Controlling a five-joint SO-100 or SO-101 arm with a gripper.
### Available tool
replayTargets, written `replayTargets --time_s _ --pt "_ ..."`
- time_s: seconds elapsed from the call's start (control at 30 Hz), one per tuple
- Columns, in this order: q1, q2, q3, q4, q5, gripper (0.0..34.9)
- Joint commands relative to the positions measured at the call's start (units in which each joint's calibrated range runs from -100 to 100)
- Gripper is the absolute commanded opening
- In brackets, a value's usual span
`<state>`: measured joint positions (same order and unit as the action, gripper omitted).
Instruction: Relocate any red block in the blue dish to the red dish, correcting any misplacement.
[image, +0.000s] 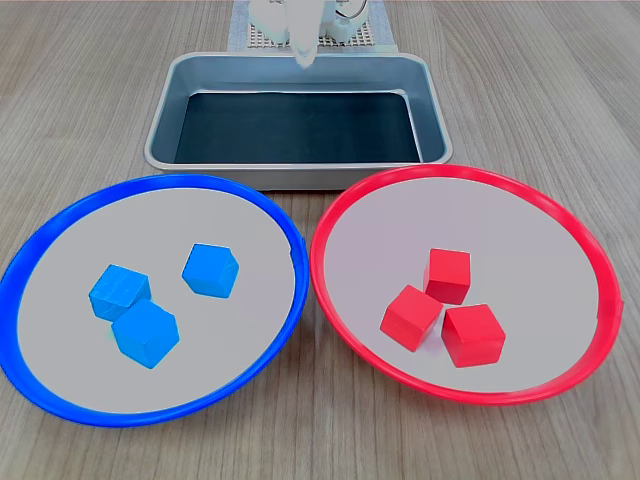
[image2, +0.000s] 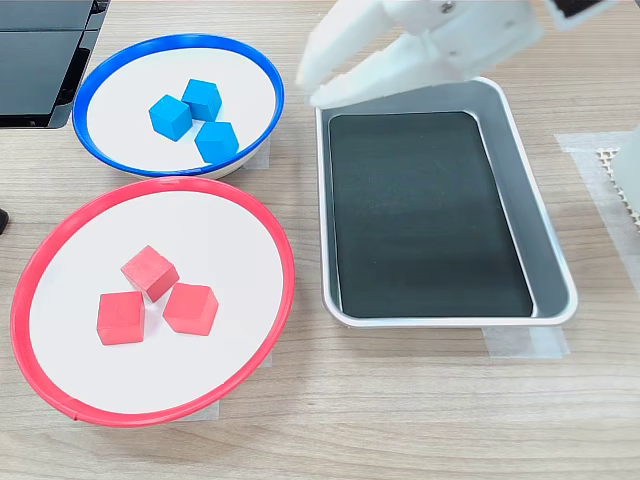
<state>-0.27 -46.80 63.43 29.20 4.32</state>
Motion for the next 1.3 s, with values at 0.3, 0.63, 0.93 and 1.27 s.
replayTargets --time_s 0.3,0.63,0.93,1.27 --pt "1.54 -40.23 27.65 9.72 -2.59 0.4" --pt "1.44 -51.24 34.39 17.56 -4.20 0.4" --pt "1.54 -52.17 36.57 18.30 -5.03 0.4" --pt "1.16 -52.17 36.57 18.63 -5.76 0.4"
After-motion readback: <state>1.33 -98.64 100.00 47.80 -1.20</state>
